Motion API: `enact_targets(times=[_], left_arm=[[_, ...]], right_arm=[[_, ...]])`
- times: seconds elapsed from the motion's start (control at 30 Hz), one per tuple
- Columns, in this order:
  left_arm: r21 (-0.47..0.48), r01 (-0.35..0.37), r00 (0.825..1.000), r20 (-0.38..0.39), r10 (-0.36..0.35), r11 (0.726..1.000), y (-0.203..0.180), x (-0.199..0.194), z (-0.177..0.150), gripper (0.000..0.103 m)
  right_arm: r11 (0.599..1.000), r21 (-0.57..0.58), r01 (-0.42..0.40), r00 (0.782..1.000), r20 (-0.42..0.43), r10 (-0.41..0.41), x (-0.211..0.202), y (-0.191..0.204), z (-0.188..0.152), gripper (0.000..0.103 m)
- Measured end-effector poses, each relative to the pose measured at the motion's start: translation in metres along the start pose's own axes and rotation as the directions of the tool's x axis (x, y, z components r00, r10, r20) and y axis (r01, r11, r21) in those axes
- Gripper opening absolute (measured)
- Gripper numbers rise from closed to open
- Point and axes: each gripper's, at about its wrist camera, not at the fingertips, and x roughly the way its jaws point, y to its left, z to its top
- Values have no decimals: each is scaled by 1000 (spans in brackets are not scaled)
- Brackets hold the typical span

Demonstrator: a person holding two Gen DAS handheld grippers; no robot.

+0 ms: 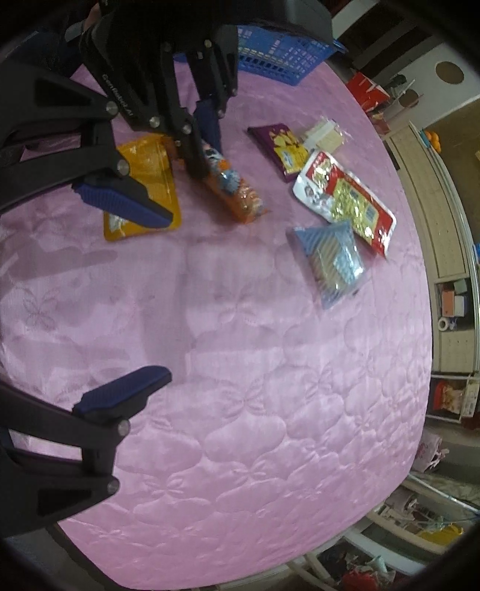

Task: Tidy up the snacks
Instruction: 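Grasp the orange candy stick with the left gripper while the right grasps the yellow-orange pack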

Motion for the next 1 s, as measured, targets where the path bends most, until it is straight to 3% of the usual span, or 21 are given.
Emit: enact_targets(times=[0.23,0.53,0.7,1.0], left_arm=[[-54,-15,998,64,19,998,15,-35,-17,12],[-123,-68,992,94,79,990,31,-62,-64,12],[-170,-71,992,93,88,983,38,-64,-86,12],[-207,-65,994,77,82,976,37,-53,-106,12]], right_arm=[[997,-70,-31,999,-22,29,3,27,0,81],[984,-135,-119,988,-117,103,30,69,-8,81],[977,-186,-109,985,-155,80,42,88,-9,81],[948,-318,6,987,-150,-57,57,123,-14,87]])
